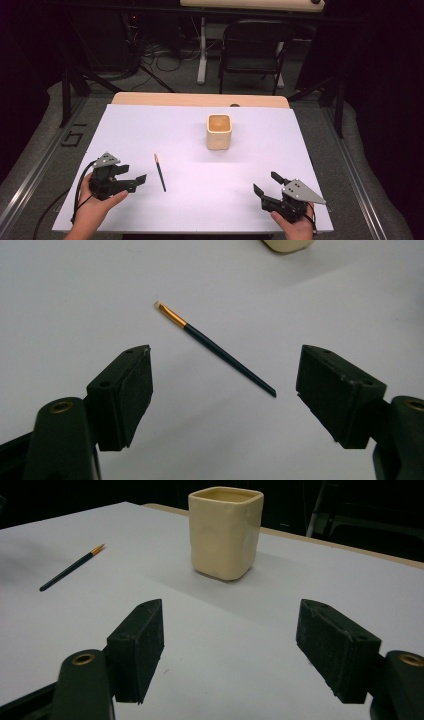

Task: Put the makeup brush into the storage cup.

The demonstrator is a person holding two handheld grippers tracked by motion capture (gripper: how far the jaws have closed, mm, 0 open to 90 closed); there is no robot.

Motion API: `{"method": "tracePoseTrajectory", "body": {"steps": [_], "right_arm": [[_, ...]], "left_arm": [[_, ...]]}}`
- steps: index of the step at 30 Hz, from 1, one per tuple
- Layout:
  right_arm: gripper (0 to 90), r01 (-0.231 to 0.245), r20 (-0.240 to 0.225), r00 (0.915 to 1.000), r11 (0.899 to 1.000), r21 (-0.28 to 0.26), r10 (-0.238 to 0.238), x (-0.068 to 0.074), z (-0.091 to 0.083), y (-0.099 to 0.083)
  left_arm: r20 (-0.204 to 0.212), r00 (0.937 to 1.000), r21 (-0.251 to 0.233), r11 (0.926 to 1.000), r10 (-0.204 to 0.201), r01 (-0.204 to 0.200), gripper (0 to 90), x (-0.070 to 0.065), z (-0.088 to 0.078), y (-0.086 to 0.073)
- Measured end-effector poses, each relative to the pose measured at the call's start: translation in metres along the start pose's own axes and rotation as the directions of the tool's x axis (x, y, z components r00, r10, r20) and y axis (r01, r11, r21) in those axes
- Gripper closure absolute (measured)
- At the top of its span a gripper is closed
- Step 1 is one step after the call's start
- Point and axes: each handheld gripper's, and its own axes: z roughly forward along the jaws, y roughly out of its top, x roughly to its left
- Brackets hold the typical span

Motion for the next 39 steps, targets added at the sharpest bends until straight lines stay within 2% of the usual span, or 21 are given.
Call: {"method": "tracePoseTrajectory", "body": {"steps": [3,4,11,12,14,18,21,23,25,26,27,28,31,33,35,36,39], "right_arm": [[27.2,0.0,-0.001,1.0,1.0,0.002,0.0,0.0,0.0,0.0],[27.2,-0.005,-0.002,1.0,1.0,0.002,0.005,0.001,0.0,0.0],[27.2,-0.006,-0.002,1.0,1.0,-0.001,0.006,0.001,0.0,-0.001],[27.2,-0.006,-0.002,1.0,1.0,-0.001,0.005,0.0,0.0,-0.001],[27.2,-0.006,-0.002,1.0,1.0,-0.001,0.006,0.001,0.0,-0.001],[27.2,-0.009,-0.005,0.9999,1.0,-0.001,0.009,0.001,0.0,-0.001],[27.2,-0.005,-0.007,1.0,1.0,0.008,0.005,0.001,0.0,-0.001],[27.2,-0.005,-0.007,1.0,1.0,0.008,0.005,0.002,0.0,-0.001],[27.2,-0.009,-0.006,0.9999,1.0,0.009,0.009,0.001,0.0,-0.001],[27.2,-0.009,-0.007,0.9999,1.0,0.009,0.009,0.001,0.0,-0.001],[27.2,-0.01,-0.008,0.9999,1.0,0.01,0.01,0.001,0.0,-0.002],[27.2,-0.011,-0.009,0.9999,1.0,0.011,0.011,0.001,0.001,-0.002],[27.2,-0.011,-0.01,0.9999,1.0,0.014,0.011,0.002,0.001,-0.002],[27.2,-0.011,-0.011,0.9999,1.0,0.014,0.011,0.002,0.001,-0.002],[27.2,-0.011,-0.014,0.9998,1.0,0.012,0.012,0.002,0.001,-0.002],[27.2,-0.012,-0.015,0.9998,1.0,0.015,0.012,0.003,0.001,-0.002],[27.2,-0.014,-0.015,0.9998,1.0,0.009,0.014,0.003,0.002,-0.003]], "left_arm": [[-0.008,1.0,0.033,0.9994,0.006,-0.006,23.1,0.001,-0.001,0.004],[-0.017,0.9998,0.057,0.9983,0.01,-0.009,23.2,0.001,-0.001,0.006],[-0.024,0.9996,0.113,0.9935,0.014,-0.011,23.7,0.002,-0.001,0.011],[-0.028,0.9996,0.136,0.9908,0.007,-0.003,23.6,0.002,0.001,0.012],[-0.03,0.9995,0.151,0.9885,-0.007,0.011,23.7,0.003,0.002,0.013],[-0.038,0.9992,0.176,0.9842,-0.009,0.016,24.3,0.005,0.004,0.015],[-0.049,0.9986,0.212,0.9768,-0.022,0.032,25.3,0.007,0.006,0.018],[-0.053,0.9983,0.219,0.975,-0.025,0.036,25.9,0.008,0.006,0.019],[-0.064,0.9972,0.245,0.9679,-0.039,0.054,26.4,0.01,0.007,0.021],[-0.064,0.9972,0.245,0.9679,-0.039,0.054,26.5,0.01,0.007,0.021],[-0.073,0.996,0.262,0.9627,-0.051,0.069,26.8,0.012,0.007,0.023],[-0.073,0.996,0.262,0.9627,-0.051,0.069,27.2,0.012,0.007,0.023],[-0.09,0.9934,0.287,0.9534,-0.072,0.095,27.6,0.014,0.009,0.026],[-0.091,0.9929,0.291,0.9515,-0.076,0.099,27.7,0.015,0.009,0.027],[-0.101,0.9911,0.31,0.9437,-0.088,0.115,27.9,0.016,0.011,0.029],[-0.101,0.9911,0.31,0.9437,-0.088,0.115,27.9,0.016,0.011,0.029],[-0.111,0.9896,0.332,0.9351,-0.092,0.124,27.9,0.017,0.013,0.031]]}}
